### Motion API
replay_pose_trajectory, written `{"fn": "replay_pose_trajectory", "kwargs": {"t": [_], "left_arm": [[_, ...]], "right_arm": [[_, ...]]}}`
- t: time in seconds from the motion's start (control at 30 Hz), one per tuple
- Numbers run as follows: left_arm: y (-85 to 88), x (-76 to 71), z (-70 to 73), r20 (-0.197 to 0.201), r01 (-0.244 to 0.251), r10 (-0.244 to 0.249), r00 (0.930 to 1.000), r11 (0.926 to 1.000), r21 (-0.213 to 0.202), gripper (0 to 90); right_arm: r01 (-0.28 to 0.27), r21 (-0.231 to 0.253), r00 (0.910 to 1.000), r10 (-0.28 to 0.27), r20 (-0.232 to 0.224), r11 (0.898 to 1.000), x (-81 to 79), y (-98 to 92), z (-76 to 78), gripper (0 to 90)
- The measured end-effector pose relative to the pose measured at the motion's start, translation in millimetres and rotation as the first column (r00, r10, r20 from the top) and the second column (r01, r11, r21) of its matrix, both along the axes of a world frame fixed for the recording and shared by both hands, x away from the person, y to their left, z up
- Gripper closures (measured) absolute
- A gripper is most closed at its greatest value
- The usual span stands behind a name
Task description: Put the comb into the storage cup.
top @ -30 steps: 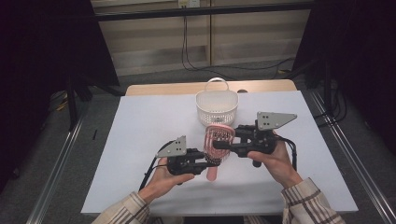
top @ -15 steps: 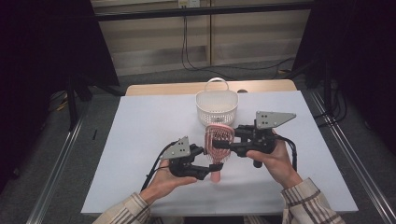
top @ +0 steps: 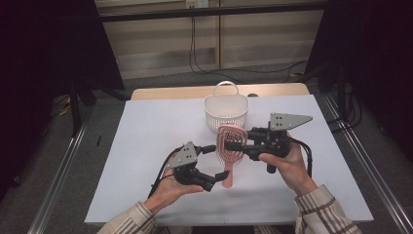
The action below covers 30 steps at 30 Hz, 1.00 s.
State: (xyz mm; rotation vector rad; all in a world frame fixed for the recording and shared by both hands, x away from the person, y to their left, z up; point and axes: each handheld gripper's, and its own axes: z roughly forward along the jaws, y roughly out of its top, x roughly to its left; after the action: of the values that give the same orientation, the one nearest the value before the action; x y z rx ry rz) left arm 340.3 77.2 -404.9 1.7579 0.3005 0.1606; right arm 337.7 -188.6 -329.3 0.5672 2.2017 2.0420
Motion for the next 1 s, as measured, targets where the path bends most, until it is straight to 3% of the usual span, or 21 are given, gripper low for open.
{"fn": "replay_pose_trajectory", "kwargs": {"t": [0.1, 0.3, 0.47, 0.7, 0.8, 1.0], "left_arm": [[3.5, -1.1, 2.5, -0.035, -0.024, 0.024, 0.9991, 0.9997, -0.007, 4.4], [14.2, -5.4, 6.1, -0.012, -0.078, 0.078, 0.9969, 0.9969, -0.012, 2.4], [24.5, -2.8, 6.4, -0.003, -0.176, 0.177, 0.9843, 0.9843, 0.006, 2.5], [40.8, -1.2, 8.9, -0.007, -0.22, 0.22, 0.9755, 0.9755, -0.006, 2.5], [46.9, -1.9, 6.0, -0.009, -0.223, 0.223, 0.9747, 0.9748, 0.0, 2.3], [58.1, -2.3, 1.1, -0.004, -0.289, 0.289, 0.9573, 0.9568, -0.032, 2.5]], "right_arm": [[0.017, 0.004, 0.9999, -0.017, -0.002, 1.0, 1.5, -1.4, 0.4, 63.3], [0.059, -0.003, 0.9983, -0.059, -0.006, 0.998, 2.3, -4.4, 1.7, 63.4], [0.091, -0.005, 0.9958, -0.091, -0.01, 0.996, 2.9, -5.7, 2.8, 63.3], [0.144, 0.003, 0.9895, -0.144, -0.003, 0.99, 2.9, -13.0, 7.7, 63.4], [0.165, 0.003, 0.9863, -0.165, -0.002, 0.986, 2.8, -15.7, 8.4, 63.4], [0.21, -0.003, 0.9777, -0.21, 0.0, 0.978, 4.1, -20.6, 10.3, 63.3]]}}
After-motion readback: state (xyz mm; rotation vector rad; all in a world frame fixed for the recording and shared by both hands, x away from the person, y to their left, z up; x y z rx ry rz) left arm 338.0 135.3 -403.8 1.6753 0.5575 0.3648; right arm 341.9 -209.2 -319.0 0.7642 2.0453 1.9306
